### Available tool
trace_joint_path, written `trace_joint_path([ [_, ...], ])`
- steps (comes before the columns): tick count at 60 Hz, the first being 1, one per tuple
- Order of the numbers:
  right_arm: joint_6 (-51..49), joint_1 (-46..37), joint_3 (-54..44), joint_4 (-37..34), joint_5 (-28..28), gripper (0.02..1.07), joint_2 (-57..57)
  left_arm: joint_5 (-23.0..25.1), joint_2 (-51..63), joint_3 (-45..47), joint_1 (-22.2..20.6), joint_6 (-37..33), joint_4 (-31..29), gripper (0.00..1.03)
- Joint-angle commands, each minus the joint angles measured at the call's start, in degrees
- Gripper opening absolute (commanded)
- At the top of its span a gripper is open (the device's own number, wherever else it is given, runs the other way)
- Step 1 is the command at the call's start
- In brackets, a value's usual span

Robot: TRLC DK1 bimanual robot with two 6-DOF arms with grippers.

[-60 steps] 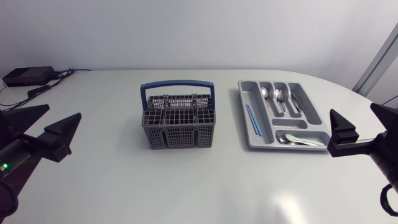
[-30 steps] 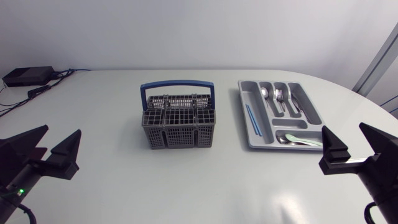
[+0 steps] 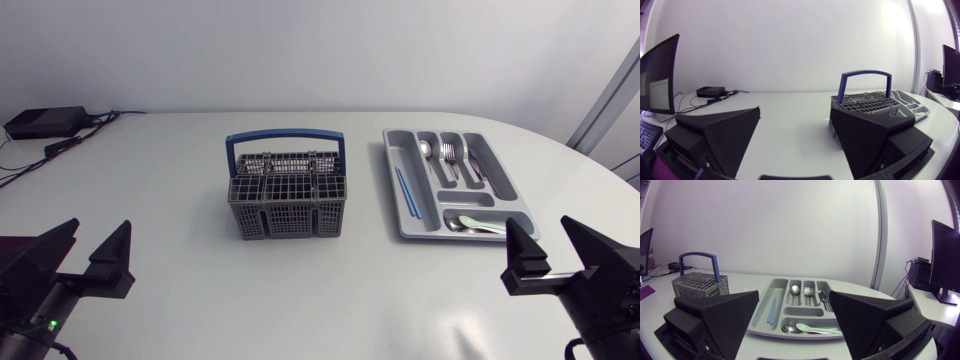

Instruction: Unload the cutlery basket into the drawer organizer.

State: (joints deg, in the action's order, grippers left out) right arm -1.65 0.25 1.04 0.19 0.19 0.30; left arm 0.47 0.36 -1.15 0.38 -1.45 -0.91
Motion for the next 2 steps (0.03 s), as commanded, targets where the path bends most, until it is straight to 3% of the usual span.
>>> trace_joint_path([
  [1,1.7,-0.3,-1.0,-0.2,-0.2,1.03,-0.3,-0.5,-0.4,1.1,-0.4,1.5,0.9,0.99],
  [2,1.7,-0.3,-1.0,-0.2,-0.2,1.03,-0.3,-0.5,-0.4,1.1,-0.4,1.5,0.9,0.99],
])
